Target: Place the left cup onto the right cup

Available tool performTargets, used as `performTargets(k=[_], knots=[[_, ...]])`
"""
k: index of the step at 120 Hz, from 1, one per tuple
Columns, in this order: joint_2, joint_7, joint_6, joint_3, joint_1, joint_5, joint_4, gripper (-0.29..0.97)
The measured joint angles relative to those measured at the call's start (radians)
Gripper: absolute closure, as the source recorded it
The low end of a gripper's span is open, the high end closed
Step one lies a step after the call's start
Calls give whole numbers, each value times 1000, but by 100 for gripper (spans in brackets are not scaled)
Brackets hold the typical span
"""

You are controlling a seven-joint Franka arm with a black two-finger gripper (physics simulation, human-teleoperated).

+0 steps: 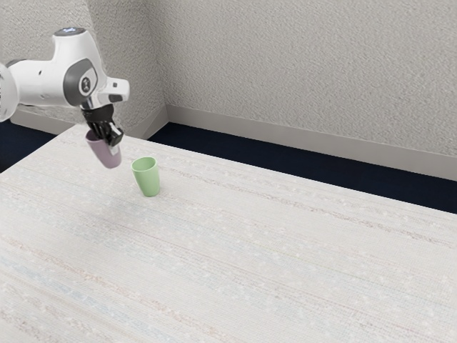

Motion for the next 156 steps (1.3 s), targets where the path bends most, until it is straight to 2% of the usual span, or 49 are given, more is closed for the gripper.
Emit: performTargets(k=[57,156], knots=[[165,-6,-107,-5,-36,-15,224,78],[348,-20,-187,-21,-19,-20,456,78]])
